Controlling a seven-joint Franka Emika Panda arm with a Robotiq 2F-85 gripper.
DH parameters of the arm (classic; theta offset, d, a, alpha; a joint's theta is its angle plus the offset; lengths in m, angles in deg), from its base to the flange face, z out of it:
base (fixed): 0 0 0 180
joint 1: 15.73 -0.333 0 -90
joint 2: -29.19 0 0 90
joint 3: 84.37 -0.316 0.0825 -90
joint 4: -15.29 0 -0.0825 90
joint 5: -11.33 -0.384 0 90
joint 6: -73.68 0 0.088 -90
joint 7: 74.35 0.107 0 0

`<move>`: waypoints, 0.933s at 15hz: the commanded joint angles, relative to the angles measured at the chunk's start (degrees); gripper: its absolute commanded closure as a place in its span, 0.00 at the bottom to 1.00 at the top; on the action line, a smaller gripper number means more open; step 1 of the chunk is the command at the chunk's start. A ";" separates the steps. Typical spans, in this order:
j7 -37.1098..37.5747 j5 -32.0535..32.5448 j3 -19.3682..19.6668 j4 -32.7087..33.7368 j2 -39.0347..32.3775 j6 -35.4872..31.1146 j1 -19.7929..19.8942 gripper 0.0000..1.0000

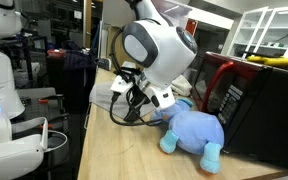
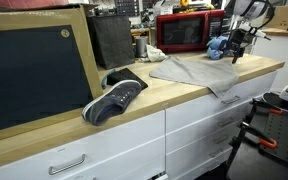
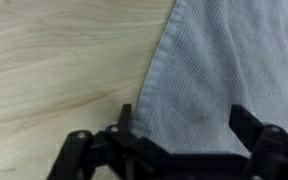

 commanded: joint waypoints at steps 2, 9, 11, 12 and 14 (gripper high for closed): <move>-1.68 -0.47 0.33 -0.17 -0.47 -2.69 1.03 0.26; -2.00 -0.13 0.06 -0.88 -0.64 -3.74 2.58 0.80; -2.57 -0.06 -0.14 -1.80 -0.15 -4.36 2.73 0.95; -3.40 0.05 -0.24 -2.58 0.31 -4.87 2.66 0.99; -4.48 0.20 -0.37 -3.18 1.12 -4.62 2.58 1.00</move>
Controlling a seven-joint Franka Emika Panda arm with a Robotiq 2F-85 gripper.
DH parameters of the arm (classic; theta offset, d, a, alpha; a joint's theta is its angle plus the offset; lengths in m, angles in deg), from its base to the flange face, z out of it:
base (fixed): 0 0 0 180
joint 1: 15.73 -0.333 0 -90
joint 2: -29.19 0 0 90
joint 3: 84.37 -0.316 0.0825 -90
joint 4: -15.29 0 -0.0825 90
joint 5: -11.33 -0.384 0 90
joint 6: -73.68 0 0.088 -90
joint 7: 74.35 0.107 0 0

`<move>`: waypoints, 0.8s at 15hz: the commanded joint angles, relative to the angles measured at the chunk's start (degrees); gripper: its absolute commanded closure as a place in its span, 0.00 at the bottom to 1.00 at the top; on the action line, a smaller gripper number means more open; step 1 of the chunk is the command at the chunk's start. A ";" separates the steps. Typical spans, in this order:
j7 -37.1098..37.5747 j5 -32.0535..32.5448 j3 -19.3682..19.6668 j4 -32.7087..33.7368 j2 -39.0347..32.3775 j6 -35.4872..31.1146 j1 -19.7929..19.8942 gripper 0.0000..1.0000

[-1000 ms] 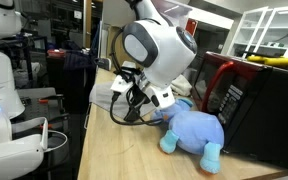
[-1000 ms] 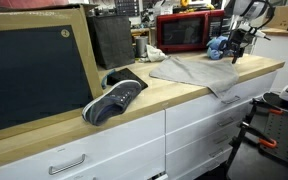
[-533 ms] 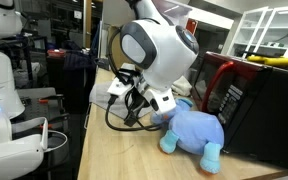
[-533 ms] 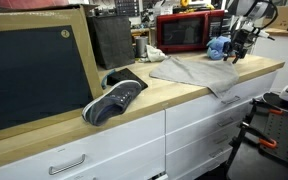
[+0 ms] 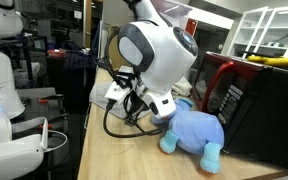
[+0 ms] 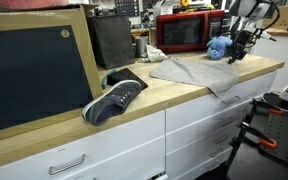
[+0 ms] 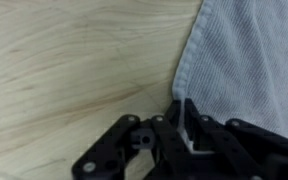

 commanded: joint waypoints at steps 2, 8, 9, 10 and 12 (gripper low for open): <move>-2.45 0.86 -0.47 -2.98 2.82 -0.59 0.01 0.98; -0.67 4.77 0.46 -2.13 6.61 5.06 -0.64 0.98; 0.24 5.67 0.63 -1.64 7.16 6.48 -0.96 0.98; 1.59 6.57 0.83 -1.27 7.54 7.36 -1.46 0.98; 5.43 8.57 1.16 0.00 7.98 10.00 -2.56 0.98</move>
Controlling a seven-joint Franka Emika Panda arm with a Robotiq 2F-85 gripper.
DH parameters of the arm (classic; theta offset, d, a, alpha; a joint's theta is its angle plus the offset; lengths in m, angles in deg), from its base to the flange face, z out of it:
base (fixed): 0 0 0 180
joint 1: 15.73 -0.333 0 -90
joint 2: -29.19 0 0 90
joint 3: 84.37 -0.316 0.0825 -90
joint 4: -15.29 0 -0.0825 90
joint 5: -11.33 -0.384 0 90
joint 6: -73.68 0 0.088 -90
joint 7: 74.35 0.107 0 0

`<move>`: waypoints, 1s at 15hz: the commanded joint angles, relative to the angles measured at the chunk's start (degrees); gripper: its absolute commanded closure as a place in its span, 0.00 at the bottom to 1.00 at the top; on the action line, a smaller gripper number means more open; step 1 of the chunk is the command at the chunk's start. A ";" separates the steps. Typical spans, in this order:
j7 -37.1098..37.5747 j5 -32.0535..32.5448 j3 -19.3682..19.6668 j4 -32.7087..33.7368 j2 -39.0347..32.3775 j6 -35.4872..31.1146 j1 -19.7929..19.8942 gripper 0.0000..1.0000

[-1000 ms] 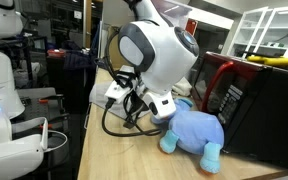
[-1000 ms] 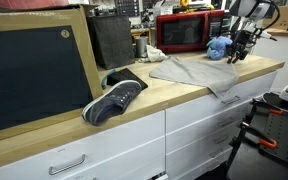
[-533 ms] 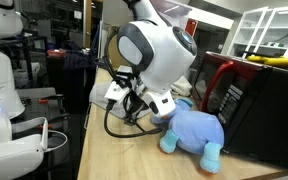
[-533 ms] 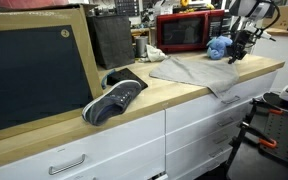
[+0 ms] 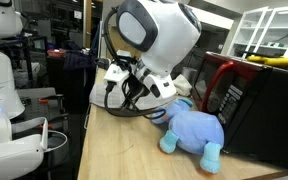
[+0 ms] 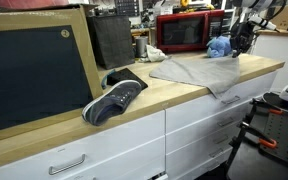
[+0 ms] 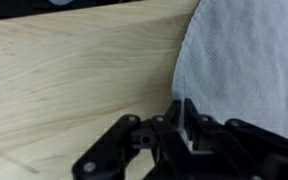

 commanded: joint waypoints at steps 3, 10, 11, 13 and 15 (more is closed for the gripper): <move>12.90 6.09 1.50 3.49 1.89 8.70 -4.05 0.98; 36.49 8.66 2.18 9.23 0.00 14.74 -10.02 0.98; 39.47 8.29 2.13 9.81 -0.24 15.27 -10.68 0.98; 45.06 7.83 2.03 10.88 -0.83 16.49 -11.94 0.98; 49.75 7.35 1.88 11.44 -1.31 17.49 -13.10 0.98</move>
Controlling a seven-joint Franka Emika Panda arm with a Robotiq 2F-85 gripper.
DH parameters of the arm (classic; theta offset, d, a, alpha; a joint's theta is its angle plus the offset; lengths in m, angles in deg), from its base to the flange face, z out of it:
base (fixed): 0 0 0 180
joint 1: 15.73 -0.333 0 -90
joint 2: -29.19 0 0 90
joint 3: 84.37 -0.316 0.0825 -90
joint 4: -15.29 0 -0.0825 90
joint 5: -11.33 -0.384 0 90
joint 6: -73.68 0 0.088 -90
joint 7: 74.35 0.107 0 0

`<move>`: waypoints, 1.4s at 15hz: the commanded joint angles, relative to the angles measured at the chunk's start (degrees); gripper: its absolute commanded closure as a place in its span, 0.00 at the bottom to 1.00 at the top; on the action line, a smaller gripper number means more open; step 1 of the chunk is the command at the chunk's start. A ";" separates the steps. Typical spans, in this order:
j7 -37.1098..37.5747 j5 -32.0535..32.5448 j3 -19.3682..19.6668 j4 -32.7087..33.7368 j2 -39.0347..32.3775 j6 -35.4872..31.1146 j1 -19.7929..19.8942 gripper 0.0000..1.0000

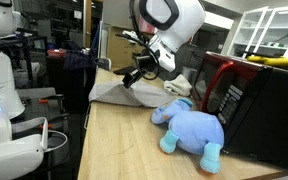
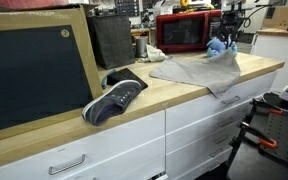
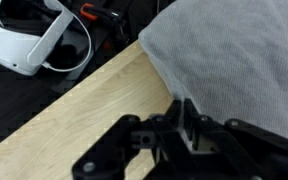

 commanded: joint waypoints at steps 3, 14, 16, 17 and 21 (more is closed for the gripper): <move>13.27 -1.81 0.30 3.67 -2.38 4.24 -3.29 0.98; 27.31 -18.25 -2.52 6.87 -5.01 -3.72 -6.05 0.98; 28.88 -19.93 -2.92 7.82 -5.95 -6.19 -6.36 0.98; 30.13 -20.79 -3.08 8.58 -6.64 -7.42 -6.50 0.98; 35.79 -23.91 -3.96 12.79 -9.83 -10.91 -6.61 0.98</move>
